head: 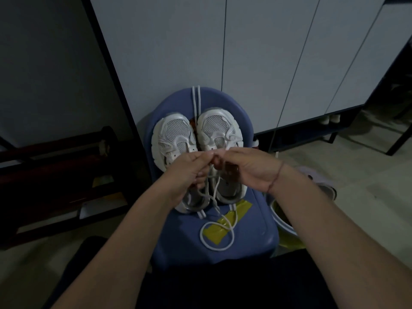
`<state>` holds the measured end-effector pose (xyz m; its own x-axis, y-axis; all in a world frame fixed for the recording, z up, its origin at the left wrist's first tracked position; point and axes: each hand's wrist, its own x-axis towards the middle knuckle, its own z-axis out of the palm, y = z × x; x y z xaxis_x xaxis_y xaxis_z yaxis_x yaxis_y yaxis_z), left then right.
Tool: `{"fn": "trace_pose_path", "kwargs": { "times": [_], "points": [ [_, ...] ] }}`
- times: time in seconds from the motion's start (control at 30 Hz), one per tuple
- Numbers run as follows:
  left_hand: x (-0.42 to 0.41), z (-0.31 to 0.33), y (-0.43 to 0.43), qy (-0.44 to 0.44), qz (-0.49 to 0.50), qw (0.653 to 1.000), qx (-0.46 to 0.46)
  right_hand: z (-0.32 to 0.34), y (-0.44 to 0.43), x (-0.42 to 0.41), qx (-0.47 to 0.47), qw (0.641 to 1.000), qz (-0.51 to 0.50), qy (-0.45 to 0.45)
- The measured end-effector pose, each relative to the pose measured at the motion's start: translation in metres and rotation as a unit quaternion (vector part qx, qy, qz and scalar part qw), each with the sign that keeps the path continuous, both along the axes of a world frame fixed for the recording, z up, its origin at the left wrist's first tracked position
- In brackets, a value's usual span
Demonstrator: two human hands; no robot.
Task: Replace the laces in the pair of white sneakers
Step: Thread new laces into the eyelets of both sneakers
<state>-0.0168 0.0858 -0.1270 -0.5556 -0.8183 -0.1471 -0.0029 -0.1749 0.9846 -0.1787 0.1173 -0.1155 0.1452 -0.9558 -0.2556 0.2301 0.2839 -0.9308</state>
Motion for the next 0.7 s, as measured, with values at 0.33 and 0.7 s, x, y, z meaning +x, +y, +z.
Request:
{"fn": "trace_pose_path", "kwargs": {
  "times": [0.33, 0.7],
  "points": [
    [0.009, 0.007, -0.006, -0.014, 0.016, 1.000, -0.006, 0.011, -0.004, -0.010, -0.043, 0.994, -0.061, 0.082],
    [0.012, 0.007, -0.007, -0.005, 0.024, 1.000, 0.010, 0.005, -0.004, -0.014, 0.034, 0.992, -0.019, -0.122]
  ]
}}
